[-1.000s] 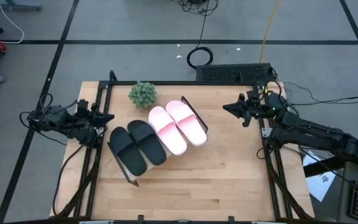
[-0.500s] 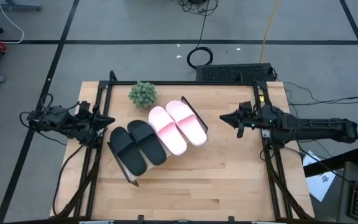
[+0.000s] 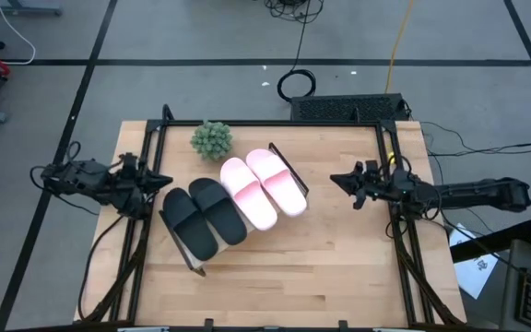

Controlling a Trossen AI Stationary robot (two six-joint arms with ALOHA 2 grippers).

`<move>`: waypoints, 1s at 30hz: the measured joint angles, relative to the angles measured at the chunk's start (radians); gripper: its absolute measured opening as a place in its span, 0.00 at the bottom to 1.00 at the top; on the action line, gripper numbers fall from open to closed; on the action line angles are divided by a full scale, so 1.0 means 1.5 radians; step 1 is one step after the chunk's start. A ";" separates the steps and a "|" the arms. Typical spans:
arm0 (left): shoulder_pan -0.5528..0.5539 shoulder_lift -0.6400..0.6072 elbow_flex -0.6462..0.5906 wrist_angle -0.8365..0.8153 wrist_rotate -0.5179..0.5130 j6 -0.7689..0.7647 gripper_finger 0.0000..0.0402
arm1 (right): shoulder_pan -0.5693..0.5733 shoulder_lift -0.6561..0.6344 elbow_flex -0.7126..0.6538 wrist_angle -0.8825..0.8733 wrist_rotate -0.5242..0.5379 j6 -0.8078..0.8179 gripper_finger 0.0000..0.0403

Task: Pick and place slides into the shelf
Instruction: Return to Home Position

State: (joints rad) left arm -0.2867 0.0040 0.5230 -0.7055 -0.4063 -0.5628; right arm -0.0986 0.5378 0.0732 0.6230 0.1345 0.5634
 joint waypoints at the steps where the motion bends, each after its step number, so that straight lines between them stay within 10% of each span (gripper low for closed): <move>1: 0.000 0.000 0.008 -0.011 -0.009 0.003 0.04 | -0.002 -0.005 -0.007 0.002 0.000 0.000 0.00; 20: 0.000 -0.001 -0.098 0.041 -0.021 0.050 0.04 | -0.008 -0.054 -0.009 0.016 -0.005 -0.001 0.00; 30: 0.000 -0.001 -0.016 0.007 -0.061 0.143 0.01 | -0.008 -0.054 -0.009 0.016 -0.005 0.015 0.00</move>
State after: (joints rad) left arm -0.2867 0.0032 0.4994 -0.6952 -0.4985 -0.3486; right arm -0.1112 0.4561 0.0605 0.6466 0.1265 0.5858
